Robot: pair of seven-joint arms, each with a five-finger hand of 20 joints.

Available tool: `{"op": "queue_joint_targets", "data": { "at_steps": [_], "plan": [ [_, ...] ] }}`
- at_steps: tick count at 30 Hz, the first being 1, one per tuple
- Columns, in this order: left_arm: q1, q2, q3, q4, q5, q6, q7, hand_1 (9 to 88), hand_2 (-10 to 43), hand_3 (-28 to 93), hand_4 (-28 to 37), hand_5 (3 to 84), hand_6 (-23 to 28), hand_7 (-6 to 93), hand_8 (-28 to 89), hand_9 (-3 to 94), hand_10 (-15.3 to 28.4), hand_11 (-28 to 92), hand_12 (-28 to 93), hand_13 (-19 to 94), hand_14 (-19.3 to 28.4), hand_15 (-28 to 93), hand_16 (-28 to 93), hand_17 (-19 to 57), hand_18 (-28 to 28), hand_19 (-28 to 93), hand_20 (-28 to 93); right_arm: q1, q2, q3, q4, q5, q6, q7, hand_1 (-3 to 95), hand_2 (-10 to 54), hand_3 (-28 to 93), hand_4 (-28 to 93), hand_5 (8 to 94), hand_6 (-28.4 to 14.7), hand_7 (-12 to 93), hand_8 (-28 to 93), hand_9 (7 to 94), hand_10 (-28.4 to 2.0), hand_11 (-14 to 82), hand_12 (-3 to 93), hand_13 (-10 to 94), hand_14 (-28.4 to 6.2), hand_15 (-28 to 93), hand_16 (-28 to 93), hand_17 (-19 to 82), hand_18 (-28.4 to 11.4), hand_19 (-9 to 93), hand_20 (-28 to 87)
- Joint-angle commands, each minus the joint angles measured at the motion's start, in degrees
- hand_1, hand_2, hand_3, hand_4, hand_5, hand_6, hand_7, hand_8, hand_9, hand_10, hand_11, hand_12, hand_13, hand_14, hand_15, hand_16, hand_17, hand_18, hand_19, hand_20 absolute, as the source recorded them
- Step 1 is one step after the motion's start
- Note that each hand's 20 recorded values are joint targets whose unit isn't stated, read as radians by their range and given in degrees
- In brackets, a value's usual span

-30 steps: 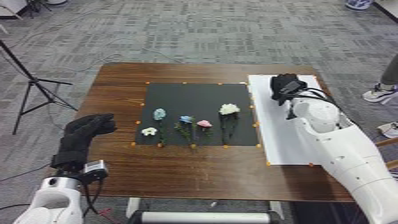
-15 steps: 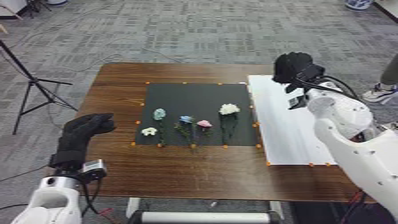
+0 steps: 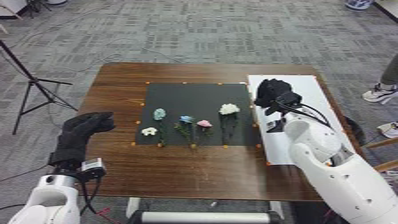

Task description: Arrange flowers

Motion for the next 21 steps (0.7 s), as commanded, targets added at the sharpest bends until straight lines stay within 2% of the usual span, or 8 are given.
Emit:
{"op": "queue_joint_targets", "data": {
  "at_steps": [1,8,21],
  "plan": [
    [0.29,0.02,-0.05,-0.41,-0.03,-0.68,-0.54,36.4,5.9,66,-20.2,55.3,1.6,24.2,-9,57.4,13.1,29,14,45,17.5,44,-2,4.9,14.2,25,25,-2.21,-4.28,0.75,-0.29,-1.04,0.99,2.21,60.9,-9.5,63,-25,78.3,2.7,30,3,93.7,-6.3,10.8,37.0,79,-6.0,65,30,37,-21.5,72,50],
    [0.38,0.06,-0.10,-0.48,0.13,-1.08,-0.60,36.3,5.8,66,-20.2,55.4,1.7,24.0,-9,57.4,13.0,29,14,45,17.5,45,-2,4.8,14.1,25,25,-5.03,-5.42,0.64,-0.67,-2.20,-0.17,2.95,61.1,-9.5,63,-25,78.6,2.6,29,3,93.7,-6.3,11.1,36.7,80,-6.0,65,31,37,-21.6,73,50],
    [0.95,-0.06,-0.23,-0.60,0.06,-0.98,-0.16,36.3,5.8,66,-20.3,55.3,1.6,24.2,-8,57.4,13.2,29,14,45,17.5,45,-2,4.7,14.2,25,25,-6.19,-6.78,-0.58,0.46,-2.86,-0.73,2.97,61.3,-9.5,62,-25,78.5,2.5,29,3,93.7,-6.3,10.6,36.7,79,-6.1,65,31,37,-21.7,73,50]
  ]
}}
